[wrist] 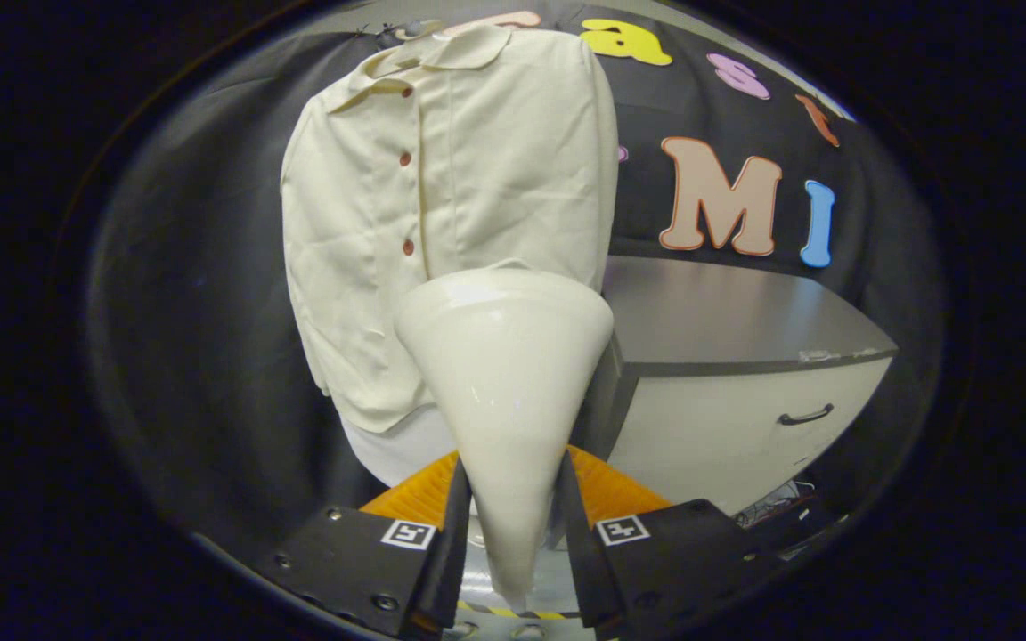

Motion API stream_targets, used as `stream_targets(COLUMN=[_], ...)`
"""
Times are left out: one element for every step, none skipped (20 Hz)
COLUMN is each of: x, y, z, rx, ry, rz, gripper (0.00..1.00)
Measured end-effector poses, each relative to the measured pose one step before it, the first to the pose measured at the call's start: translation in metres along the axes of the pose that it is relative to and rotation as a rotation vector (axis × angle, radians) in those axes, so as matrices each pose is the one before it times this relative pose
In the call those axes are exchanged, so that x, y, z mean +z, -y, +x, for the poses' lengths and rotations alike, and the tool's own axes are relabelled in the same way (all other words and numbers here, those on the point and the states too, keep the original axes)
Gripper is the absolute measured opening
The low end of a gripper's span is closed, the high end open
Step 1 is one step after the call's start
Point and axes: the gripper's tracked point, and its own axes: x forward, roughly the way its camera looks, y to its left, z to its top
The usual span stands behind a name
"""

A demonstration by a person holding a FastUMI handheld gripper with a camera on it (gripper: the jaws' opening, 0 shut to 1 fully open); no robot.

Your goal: Iron the clothes twice with a garment steamer, once on the left side and once on the right side.

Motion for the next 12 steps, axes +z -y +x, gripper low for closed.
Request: stream_targets(x=[0.00372, 0.00573, 0.00472, 0.00744, 0.0047, 0.0082, 0.00575, 0.00626, 0.00673, 0.00585, 0.00476, 0.00401], y=[0.0009, 0.00259, 0.00297, 0.00259, 0.00131, 0.00267, 0.00253, 0.00265, 0.00301, 0.00276, 0.00321, 0.00376], z=[-0.01243, -0.01309, -0.01377, -0.01079, -0.01375, -0.0125, -0.01416, -0.01316, -0.01629, -0.01669, -0.01524, -0.01404], rx=[-0.01091, -0.01335, -0.01192, -0.00972, -0.00751, -0.00675, -0.00828, -0.01286, -0.01214, -0.01136, -0.01226, -0.01175], ry=[0.01204, 0.01148, 0.01556, 0.01602, 0.01828, 0.01665, 0.0176, 0.01272, 0.01981, 0.02488, 0.02749, 0.01081], rz=[0.00812, 0.0082, 0.00626, 0.00606, 0.01177, 0.01072, 0.01066, 0.01685, 0.01346, 0.00627, -0.00037, 0.00522], gripper=[0.51, 0.51, 0.51, 0.51, 0.51, 0.51, 0.51, 0.51, 0.51, 0.51, 0.51, 0.51])
